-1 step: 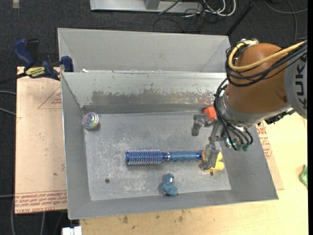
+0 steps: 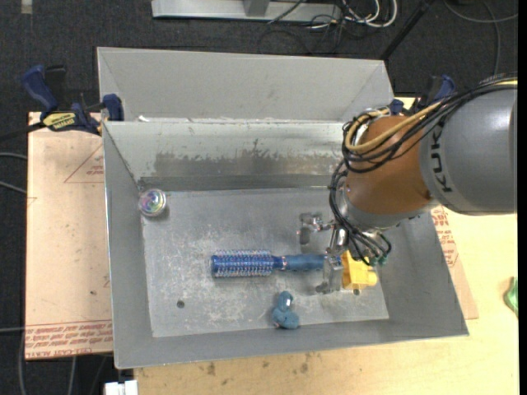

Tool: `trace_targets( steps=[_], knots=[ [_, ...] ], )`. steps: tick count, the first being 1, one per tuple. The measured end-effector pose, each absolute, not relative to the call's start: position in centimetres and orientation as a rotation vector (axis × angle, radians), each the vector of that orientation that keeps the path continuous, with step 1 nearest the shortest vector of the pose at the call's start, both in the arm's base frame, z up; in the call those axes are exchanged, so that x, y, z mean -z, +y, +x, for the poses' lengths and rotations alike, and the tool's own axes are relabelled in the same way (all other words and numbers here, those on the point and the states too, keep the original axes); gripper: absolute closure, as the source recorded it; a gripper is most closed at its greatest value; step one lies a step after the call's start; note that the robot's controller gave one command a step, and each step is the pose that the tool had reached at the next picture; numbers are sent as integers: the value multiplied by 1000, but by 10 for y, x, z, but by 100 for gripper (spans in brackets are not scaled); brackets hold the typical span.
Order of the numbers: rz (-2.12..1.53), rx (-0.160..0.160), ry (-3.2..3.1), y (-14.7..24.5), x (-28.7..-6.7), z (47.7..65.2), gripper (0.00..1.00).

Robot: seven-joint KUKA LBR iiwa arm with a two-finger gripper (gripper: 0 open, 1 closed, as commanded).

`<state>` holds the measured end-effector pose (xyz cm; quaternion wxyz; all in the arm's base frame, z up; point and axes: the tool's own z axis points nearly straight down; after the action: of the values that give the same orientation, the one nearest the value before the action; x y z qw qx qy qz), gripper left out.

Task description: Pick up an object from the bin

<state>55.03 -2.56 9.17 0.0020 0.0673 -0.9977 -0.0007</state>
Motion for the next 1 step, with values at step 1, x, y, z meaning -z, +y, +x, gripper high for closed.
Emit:
trace_targets(
  steps=[1],
  knots=[
    [211, 1, -3136, -26, -97, 551, 100]
  ],
)
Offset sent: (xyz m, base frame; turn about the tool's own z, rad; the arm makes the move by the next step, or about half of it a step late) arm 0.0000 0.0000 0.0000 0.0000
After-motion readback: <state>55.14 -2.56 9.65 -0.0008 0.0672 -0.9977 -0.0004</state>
